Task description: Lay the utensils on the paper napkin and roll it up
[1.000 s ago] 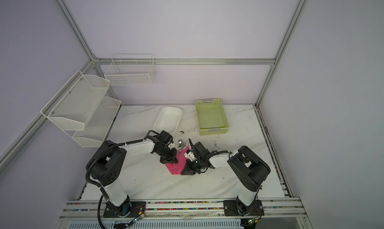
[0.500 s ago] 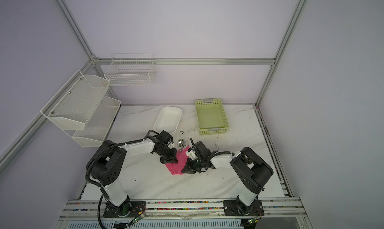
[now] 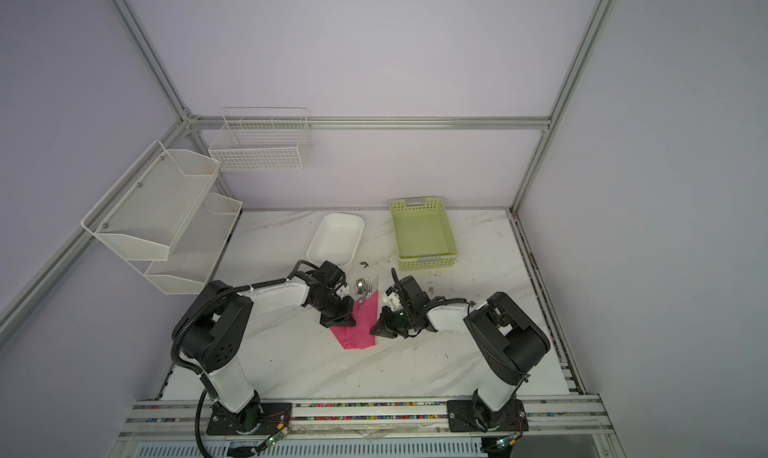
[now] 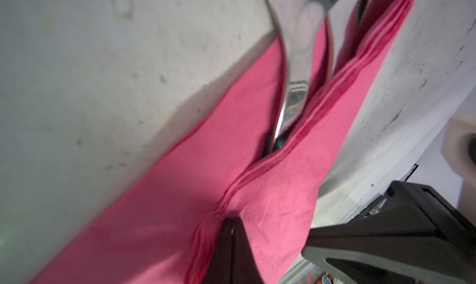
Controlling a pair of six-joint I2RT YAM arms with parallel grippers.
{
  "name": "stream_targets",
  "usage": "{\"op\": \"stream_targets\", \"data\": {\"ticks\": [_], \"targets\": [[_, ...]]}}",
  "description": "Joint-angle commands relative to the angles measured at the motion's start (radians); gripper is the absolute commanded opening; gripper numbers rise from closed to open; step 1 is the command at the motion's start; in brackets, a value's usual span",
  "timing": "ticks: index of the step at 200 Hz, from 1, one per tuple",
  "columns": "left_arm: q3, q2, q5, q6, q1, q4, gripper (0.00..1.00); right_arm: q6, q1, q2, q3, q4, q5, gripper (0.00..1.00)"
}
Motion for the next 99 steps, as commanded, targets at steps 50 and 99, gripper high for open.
{"op": "stream_targets", "data": {"ticks": [50,99], "targets": [[0.023,0.020,-0.033,0.024,0.000,-0.006,0.04,-0.028,-0.011,0.016,0.007,-0.043,0.069,0.00],[0.026,0.021,-0.031,0.024,0.000,-0.006,0.04,-0.027,-0.047,-0.034,0.055,-0.055,0.071,0.00]]}}
